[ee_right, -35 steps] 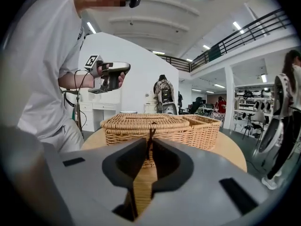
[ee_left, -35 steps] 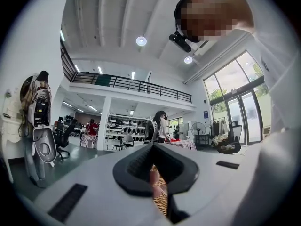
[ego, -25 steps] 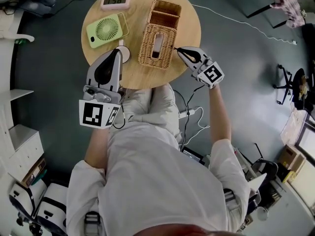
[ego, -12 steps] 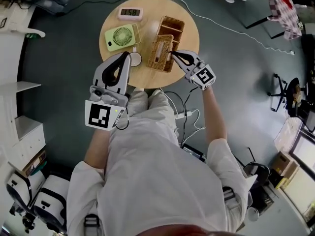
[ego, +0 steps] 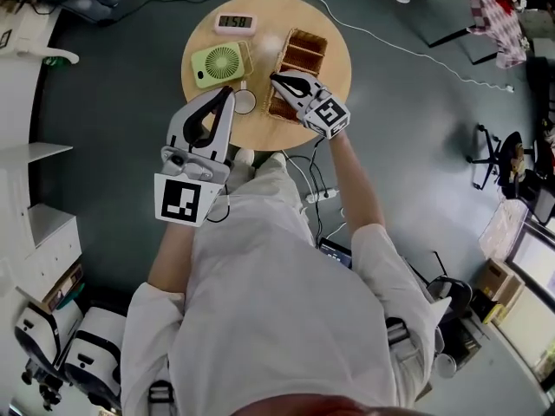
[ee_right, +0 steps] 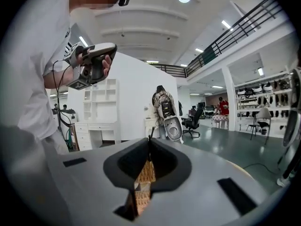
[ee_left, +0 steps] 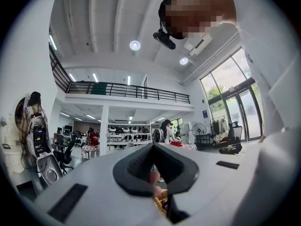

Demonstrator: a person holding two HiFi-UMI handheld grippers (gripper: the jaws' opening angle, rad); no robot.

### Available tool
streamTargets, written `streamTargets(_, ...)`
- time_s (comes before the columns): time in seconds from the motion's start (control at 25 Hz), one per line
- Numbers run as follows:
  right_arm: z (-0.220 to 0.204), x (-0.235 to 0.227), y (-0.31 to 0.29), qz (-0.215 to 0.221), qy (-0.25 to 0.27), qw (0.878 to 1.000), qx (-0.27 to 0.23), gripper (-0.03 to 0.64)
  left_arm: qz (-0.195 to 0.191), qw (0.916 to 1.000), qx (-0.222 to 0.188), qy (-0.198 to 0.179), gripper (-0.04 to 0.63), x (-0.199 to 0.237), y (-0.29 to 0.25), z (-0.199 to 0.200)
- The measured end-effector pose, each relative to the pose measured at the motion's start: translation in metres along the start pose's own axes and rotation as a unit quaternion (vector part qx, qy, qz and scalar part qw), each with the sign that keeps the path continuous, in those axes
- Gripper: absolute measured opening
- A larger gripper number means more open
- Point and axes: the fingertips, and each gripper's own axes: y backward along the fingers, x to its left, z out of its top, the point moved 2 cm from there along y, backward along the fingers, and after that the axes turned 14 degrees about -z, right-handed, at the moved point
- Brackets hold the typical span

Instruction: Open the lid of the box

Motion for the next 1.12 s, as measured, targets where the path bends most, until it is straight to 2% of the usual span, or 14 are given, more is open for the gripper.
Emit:
streamTargets(0.24, -0.008, 0.023, -0.049, 0.016, -0.001, 1.000, 0.024, 0.016, 0.013, 0.9998, -0.008, -0.010, -0.003, 0.011, 0.015, 0.009)
streamTargets(0.36, -0.008, 0.029, -0.059, 0.020, -0.021, 0.999, 0.043, 0.028, 0.018, 0.9997, -0.009, -0.012, -0.003, 0.015, 0.023, 0.012)
streamTargets(0.4, -0.006, 0.030, -0.059, 0.019, -0.028, 0.998, 0.050, 0.105, 0.019, 0.9997, -0.010, -0.012, -0.003, 0.016, 0.024, 0.014)
streamTargets(0.44, -0.004, 0.030, -0.059, 0.018, -0.031, 0.998, 0.054, 0.152, 0.020, 0.9997, -0.010, -0.013, -0.003, 0.016, 0.025, 0.015)
streamTargets(0.52, 0.001, 0.032, -0.056, 0.015, -0.028, 0.998, 0.060, 0.172, 0.019, 0.9997, -0.010, -0.014, -0.003, 0.015, 0.027, 0.016)
streamTargets(0.64, 0.011, 0.030, -0.045, 0.002, -0.024, 0.998, 0.064, 0.252, 0.016, 0.9997, -0.014, -0.012, -0.003, 0.013, 0.028, 0.018)
streamTargets(0.84, 0.039, 0.020, -0.002, -0.058, -0.018, 0.997, 0.050, 0.262, 0.008, 0.9997, -0.020, -0.009, -0.003, 0.012, 0.037, 0.024)
streamTargets(0.92, 0.050, 0.013, 0.023, -0.095, -0.006, 0.994, 0.051, 0.236, 0.004, 0.9995, -0.027, -0.019, -0.003, 0.013, 0.039, 0.028)
streamTargets(0.96, 0.056, 0.011, 0.036, -0.114, 0.003, 0.992, 0.052, 0.161, 0.002, 0.9994, -0.028, -0.021, -0.003, 0.014, 0.041, 0.030)
streamTargets(1.0, 0.065, 0.012, 0.050, -0.126, 0.010, 0.991, 0.049, 0.049, -0.001, 0.9993, -0.029, -0.023, -0.003, 0.015, 0.043, 0.032)
streamTargets(1.04, 0.074, 0.017, 0.063, -0.129, 0.011, 0.991, 0.041, -0.002, -0.002, 0.9993, -0.031, -0.023, -0.003, 0.015, 0.045, 0.034)
streamTargets(1.12, 0.094, 0.034, 0.088, -0.129, 0.008, 0.991, 0.021, -0.003, -0.006, 0.9992, -0.033, -0.021, -0.003, 0.013, 0.052, 0.036)
